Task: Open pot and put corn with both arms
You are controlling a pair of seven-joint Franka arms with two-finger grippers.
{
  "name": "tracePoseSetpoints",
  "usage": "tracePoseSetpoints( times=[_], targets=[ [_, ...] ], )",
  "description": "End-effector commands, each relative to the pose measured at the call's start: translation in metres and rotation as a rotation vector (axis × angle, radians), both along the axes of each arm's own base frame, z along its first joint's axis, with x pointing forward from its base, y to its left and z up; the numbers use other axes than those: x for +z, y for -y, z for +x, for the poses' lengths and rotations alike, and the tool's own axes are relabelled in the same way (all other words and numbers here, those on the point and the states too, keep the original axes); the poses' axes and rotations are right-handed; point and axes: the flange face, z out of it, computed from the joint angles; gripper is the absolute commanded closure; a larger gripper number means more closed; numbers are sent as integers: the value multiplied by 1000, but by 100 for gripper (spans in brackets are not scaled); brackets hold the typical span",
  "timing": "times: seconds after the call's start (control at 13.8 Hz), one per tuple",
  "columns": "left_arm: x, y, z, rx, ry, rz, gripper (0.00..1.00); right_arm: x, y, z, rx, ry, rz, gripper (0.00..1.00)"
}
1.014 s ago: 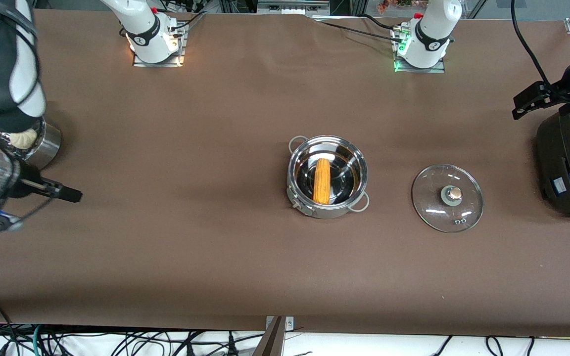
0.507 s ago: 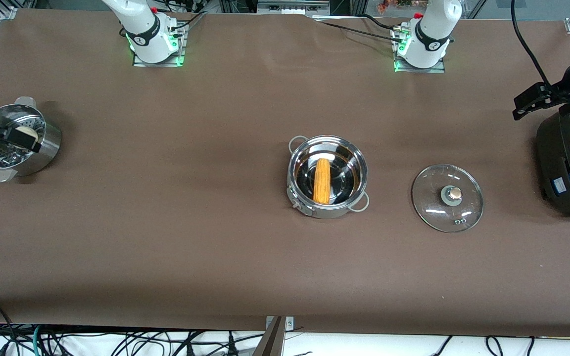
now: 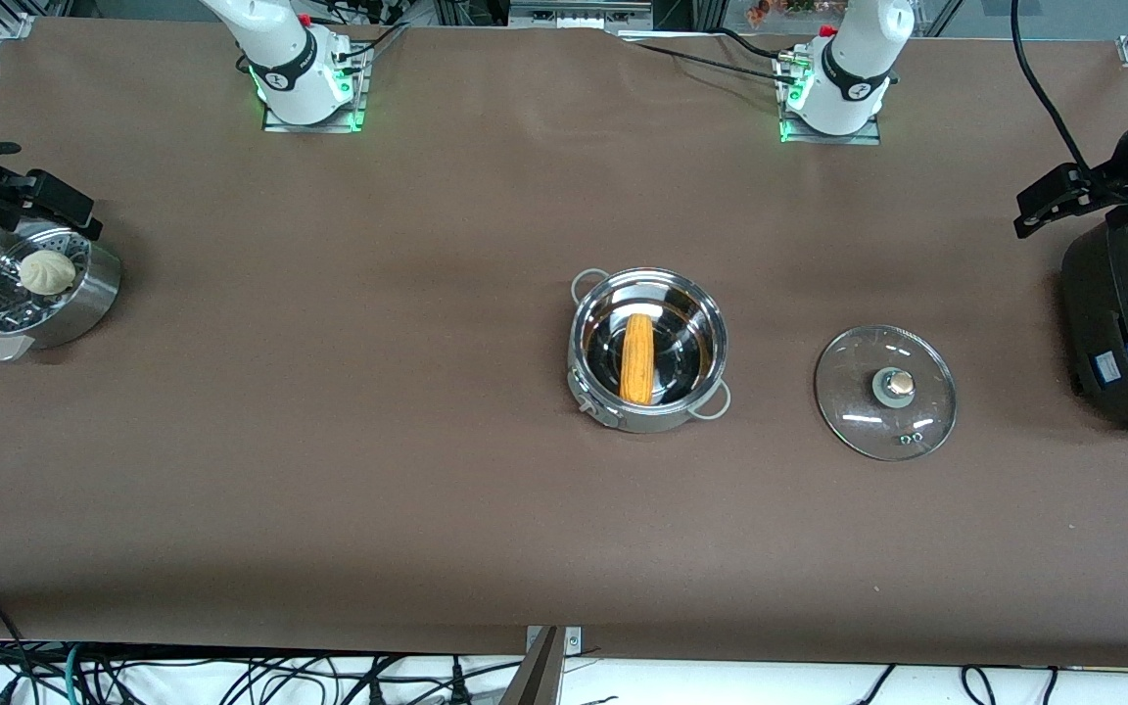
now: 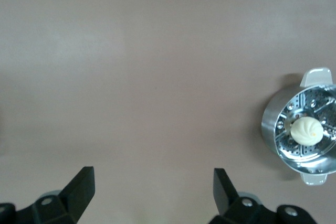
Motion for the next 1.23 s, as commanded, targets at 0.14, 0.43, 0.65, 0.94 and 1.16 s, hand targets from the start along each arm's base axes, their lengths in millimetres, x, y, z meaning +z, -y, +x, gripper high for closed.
tracePoseSetpoints(
  times=[0.14, 0.43, 0.65, 0.94, 1.16],
  targets=[
    [4, -4, 1, 11, -1, 22, 0, -13, 17, -18, 35, -15, 14, 0],
    [4, -5, 1, 13, -3, 22, 0, -14, 11, -7, 48, -22, 10, 0],
    [3, -5, 1, 14, -4, 22, 0, -15, 12, -1, 45, -22, 12, 0],
    [4, -5, 1, 13, -3, 22, 0, -14, 13, 5, 40, -17, 11, 0],
    [3, -5, 1, 13, -3, 22, 0, -12, 13, 7, 38, -16, 13, 0]
  ],
)
